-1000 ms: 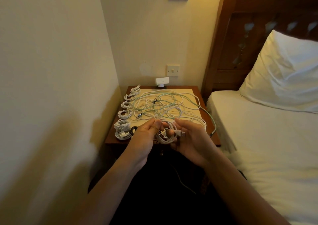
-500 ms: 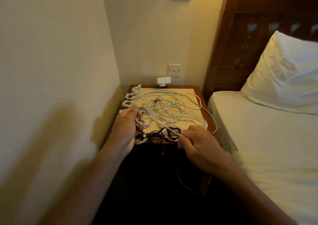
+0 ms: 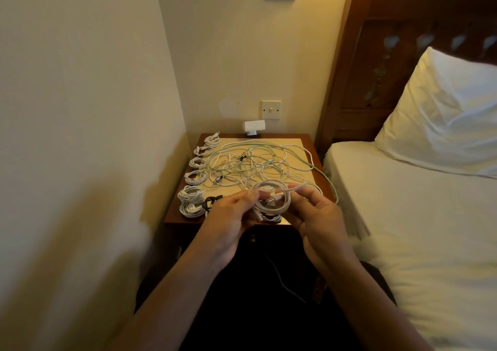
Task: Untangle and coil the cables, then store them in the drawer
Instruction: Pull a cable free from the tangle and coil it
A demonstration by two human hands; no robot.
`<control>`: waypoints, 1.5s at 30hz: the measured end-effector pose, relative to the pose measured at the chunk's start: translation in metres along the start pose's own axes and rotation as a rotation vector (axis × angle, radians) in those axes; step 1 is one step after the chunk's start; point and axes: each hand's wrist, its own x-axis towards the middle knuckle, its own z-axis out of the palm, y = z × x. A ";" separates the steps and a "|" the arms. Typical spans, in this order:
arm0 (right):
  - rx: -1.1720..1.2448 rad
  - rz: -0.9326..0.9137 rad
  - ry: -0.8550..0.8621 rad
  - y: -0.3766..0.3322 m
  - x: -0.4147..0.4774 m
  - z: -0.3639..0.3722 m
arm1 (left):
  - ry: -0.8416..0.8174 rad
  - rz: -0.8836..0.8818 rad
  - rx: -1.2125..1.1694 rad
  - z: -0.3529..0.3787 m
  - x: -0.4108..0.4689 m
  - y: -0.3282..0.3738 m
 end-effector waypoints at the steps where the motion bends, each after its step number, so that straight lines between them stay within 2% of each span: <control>1: 0.037 0.031 -0.011 0.000 -0.001 0.003 | 0.012 0.010 0.002 0.001 0.001 -0.004; 8: -0.046 0.004 -0.093 0.003 -0.011 0.007 | 0.131 0.076 -0.055 0.008 0.001 -0.010; 10: -0.171 -0.032 -0.117 0.003 -0.013 0.008 | 0.108 0.065 -0.126 0.011 -0.002 -0.009; 14: -0.487 -0.132 -0.033 0.003 -0.010 0.009 | 0.023 0.005 -0.149 0.013 -0.005 -0.011; 17: -0.685 -0.108 -0.038 -0.004 -0.002 0.005 | 0.003 -0.012 -0.003 0.008 -0.005 -0.013; 20: -0.989 -0.155 -0.185 -0.013 0.002 0.000 | 0.004 0.079 0.328 0.000 -0.004 -0.011; 23: -1.171 -0.222 -0.266 -0.010 0.003 0.001 | 0.030 0.174 0.396 -0.005 -0.001 -0.007; 30: -1.088 -0.202 -0.219 -0.011 0.000 0.006 | 0.199 0.228 0.216 -0.007 0.004 -0.019; 34: -1.021 -0.136 -0.198 -0.009 -0.006 0.008 | 0.322 0.303 0.199 -0.001 0.000 -0.022; 37: -0.991 -0.174 -0.186 -0.007 -0.009 0.008 | 0.352 0.304 0.167 0.001 -0.002 -0.024; 40: -1.003 -0.226 -0.170 -0.008 -0.010 0.007 | 0.301 0.191 0.024 0.004 -0.003 -0.023; 45: -1.206 -0.396 -0.342 -0.011 -0.011 0.005 | -0.031 -0.105 -0.346 -0.004 -0.003 -0.009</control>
